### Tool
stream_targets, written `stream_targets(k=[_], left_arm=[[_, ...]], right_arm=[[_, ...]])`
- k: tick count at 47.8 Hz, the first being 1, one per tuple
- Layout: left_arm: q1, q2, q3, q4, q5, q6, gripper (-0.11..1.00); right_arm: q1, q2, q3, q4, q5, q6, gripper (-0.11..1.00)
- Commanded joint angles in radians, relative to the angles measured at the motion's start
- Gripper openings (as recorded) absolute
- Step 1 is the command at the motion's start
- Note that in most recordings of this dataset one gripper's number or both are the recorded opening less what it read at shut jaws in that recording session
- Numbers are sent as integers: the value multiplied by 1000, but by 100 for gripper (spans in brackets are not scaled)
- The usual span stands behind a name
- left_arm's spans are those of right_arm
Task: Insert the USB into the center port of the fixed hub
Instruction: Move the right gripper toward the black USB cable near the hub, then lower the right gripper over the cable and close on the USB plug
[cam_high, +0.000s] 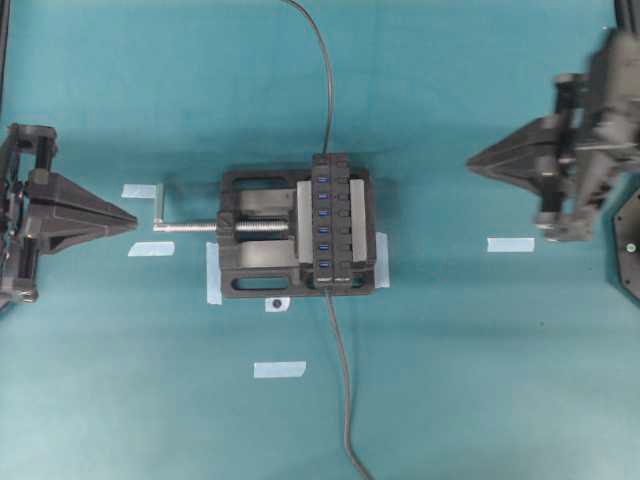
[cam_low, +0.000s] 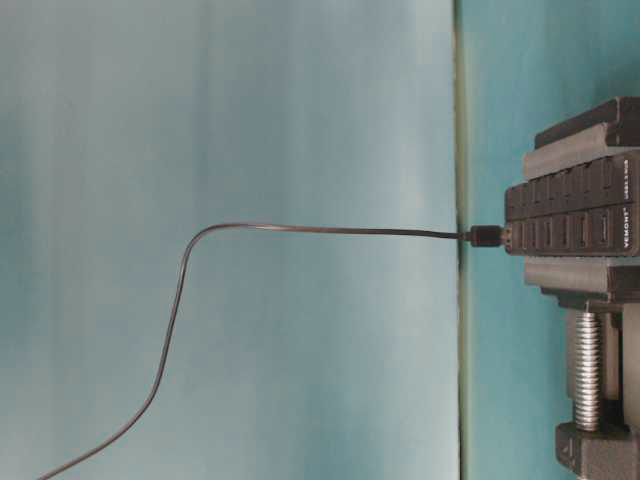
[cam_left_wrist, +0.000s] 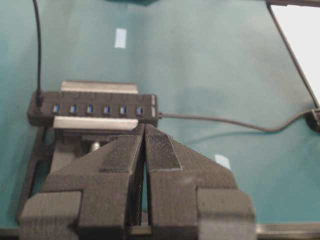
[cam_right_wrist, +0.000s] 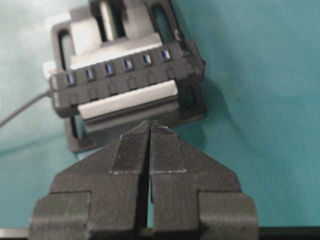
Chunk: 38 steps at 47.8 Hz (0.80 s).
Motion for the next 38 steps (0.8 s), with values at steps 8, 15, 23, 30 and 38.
stream_targets(k=[8, 15, 23, 30, 38], left_arm=[[0, 3, -14, 2, -5, -3, 0], [0, 2, -14, 2, -5, -5, 0], [0, 0, -12, 2, -5, -5, 0], [0, 0, -14, 2, -2, -8, 0], [0, -2, -18, 2, 35, -20, 0]], right_arm=[[-20, 120, -91, -43, -3, 0, -1], [-23, 198, -146, -58, 3, -2, -1], [-28, 285, -192, -77, 6, -3, -1], [-32, 359, -233, -77, 8, -3, -1], [-38, 434, -282, -77, 6, -6, -1]])
